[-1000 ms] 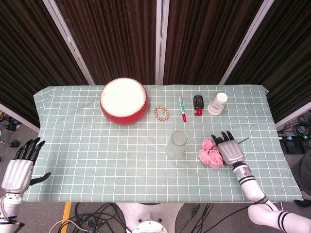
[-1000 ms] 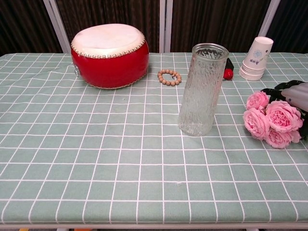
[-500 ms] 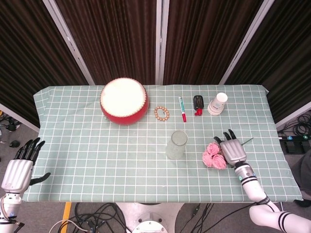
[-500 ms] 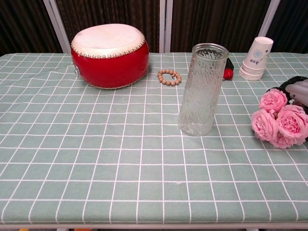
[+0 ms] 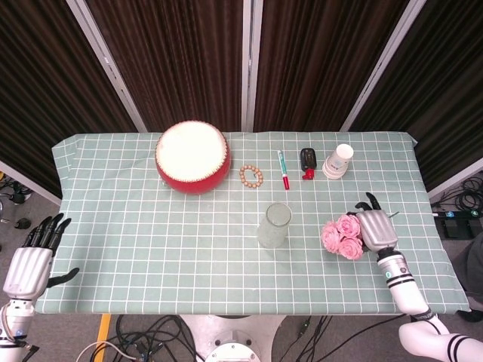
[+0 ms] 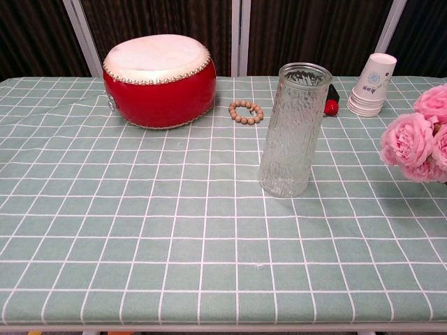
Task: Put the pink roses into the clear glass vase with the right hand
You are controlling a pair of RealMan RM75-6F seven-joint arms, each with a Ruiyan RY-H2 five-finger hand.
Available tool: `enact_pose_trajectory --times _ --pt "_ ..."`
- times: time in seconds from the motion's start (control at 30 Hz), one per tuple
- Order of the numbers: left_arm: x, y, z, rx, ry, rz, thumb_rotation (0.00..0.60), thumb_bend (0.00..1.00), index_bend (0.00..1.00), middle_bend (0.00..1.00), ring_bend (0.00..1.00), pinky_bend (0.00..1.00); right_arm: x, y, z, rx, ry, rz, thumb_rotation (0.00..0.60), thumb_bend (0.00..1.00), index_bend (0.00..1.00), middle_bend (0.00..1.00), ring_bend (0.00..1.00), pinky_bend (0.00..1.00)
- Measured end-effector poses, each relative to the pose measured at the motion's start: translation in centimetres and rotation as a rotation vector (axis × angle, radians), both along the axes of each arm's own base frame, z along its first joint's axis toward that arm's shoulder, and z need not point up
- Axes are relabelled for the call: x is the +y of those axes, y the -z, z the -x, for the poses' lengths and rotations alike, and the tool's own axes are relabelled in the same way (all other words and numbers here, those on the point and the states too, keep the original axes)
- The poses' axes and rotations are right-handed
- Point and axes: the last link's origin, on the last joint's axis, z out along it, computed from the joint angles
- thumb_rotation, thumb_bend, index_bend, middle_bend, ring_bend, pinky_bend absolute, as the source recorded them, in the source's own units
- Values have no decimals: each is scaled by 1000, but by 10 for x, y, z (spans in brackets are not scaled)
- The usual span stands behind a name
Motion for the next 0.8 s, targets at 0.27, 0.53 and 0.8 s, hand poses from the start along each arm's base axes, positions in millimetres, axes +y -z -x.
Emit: enact_pose_trajectory --times 0.27,0.53,0.8 --pt "1 1 -6 -15 21 -10 600 23 74 23 0 170 -3 -53 -46 -325 -52 56 600 169 651 681 253 0" --pt "0 -1 -3 -16 20 -2 600 23 74 23 0 170 -5 -102 -123 -636 -138 107 600 168 652 685 272 3" --pt "-1 0 -2 -18 17 0 600 22 74 23 0 170 -11 -98 -164 -905 -67 98 600 168 655 685 294 13"
